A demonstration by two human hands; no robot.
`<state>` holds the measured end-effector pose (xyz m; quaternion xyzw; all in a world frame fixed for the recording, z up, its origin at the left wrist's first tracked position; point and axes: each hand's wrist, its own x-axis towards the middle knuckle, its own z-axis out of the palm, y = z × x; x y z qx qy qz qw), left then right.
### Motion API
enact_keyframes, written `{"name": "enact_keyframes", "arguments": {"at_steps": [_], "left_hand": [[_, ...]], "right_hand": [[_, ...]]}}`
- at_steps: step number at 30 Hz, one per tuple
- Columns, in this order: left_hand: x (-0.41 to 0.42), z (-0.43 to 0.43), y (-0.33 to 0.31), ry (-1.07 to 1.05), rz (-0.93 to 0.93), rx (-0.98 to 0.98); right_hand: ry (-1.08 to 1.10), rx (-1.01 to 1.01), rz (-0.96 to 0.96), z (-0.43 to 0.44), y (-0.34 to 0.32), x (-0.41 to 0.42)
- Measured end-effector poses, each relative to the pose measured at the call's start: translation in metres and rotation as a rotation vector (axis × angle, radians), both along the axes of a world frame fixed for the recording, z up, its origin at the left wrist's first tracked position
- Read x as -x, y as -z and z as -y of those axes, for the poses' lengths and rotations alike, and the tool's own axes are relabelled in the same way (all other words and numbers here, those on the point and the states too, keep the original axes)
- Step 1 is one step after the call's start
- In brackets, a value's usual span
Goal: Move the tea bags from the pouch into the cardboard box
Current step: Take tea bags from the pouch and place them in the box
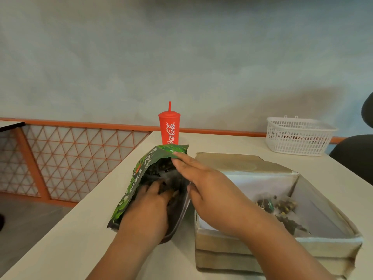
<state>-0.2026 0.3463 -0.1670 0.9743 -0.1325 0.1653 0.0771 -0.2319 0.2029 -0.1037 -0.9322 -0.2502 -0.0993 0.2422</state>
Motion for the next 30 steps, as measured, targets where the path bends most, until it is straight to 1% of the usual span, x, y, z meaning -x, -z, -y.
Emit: {"name": "enact_keyframes", "arguments": {"at_steps": [7,12,14,18,20,22,23,27,30], "left_hand": [[-0.008,0.003,-0.004,-0.128,-0.053,0.071],[-0.004,0.003,-0.013,-0.118,-0.033,0.073],[-0.002,0.002,-0.017,-0.097,0.018,0.066],[0.01,0.003,-0.028,-0.035,0.156,0.16],[0.012,-0.001,-0.029,0.044,0.214,0.254],[0.013,-0.006,-0.026,0.146,0.311,0.422],[0.015,-0.007,-0.026,0.187,0.31,0.483],[0.019,-0.015,-0.031,0.278,0.17,0.794],[0.02,-0.02,-0.036,0.356,0.099,0.915]], "right_hand": [[0.001,-0.019,0.014,-0.003,0.003,0.001],[-0.003,-0.032,0.025,0.0,0.005,-0.003],[-0.003,-0.038,0.03,0.001,0.005,-0.004],[0.003,-0.107,0.012,0.002,0.006,-0.005],[0.01,-0.134,-0.005,0.003,0.007,-0.005],[0.013,-0.161,-0.024,0.004,0.008,-0.006],[0.012,-0.178,-0.038,0.005,0.008,-0.006],[-0.003,-0.221,-0.101,0.006,0.008,-0.007],[0.002,-0.228,-0.141,0.007,0.007,-0.008]]}}
